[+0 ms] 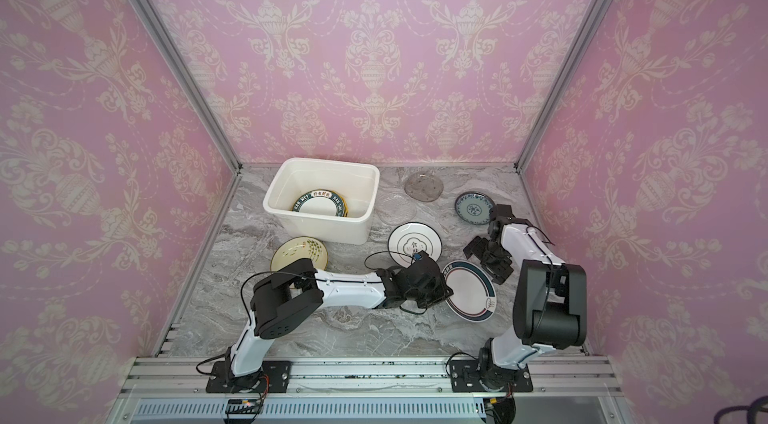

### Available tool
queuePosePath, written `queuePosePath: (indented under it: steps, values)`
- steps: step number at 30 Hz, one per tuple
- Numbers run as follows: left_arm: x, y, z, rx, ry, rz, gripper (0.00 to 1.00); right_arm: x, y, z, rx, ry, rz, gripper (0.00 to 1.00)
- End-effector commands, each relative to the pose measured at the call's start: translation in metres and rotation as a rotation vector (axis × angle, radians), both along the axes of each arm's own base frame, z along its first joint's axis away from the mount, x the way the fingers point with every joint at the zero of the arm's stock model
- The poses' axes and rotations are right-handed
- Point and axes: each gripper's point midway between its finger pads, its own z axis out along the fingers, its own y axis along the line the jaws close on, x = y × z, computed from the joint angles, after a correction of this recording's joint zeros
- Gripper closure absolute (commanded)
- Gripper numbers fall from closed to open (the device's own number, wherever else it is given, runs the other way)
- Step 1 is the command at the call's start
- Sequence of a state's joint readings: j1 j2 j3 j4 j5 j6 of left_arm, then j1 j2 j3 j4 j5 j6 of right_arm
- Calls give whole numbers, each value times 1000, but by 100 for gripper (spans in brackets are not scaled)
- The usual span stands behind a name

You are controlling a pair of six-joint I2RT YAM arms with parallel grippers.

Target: Place the plates into the plastic bin on the countertop

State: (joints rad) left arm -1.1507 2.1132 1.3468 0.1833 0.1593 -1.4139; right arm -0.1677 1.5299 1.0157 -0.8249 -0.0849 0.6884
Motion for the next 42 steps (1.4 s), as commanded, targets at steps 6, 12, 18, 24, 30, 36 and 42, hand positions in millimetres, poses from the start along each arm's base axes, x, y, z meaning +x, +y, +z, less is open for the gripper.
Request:
queuePosePath:
  steps: [6,12,18,24,30,36,42]
  values:
    - [-1,-4,101,-56,-245,-111,100,22,11,175,-11,-470,51,3]
    - [2,23,180,-14,-447,-172,100,20,47,295,112,-867,162,6]
    - [18,89,262,90,-648,-150,100,4,90,377,298,-1141,297,8]
    - [47,177,313,69,-683,-36,100,-13,119,410,350,-1212,425,11]
    - [52,250,342,-77,-578,-14,100,-19,161,396,428,-1150,607,17]
    - [42,271,367,-390,-428,-72,100,-24,221,375,501,-1084,819,20]
    - [37,280,357,-492,-340,-40,100,-19,245,363,516,-1061,891,26]
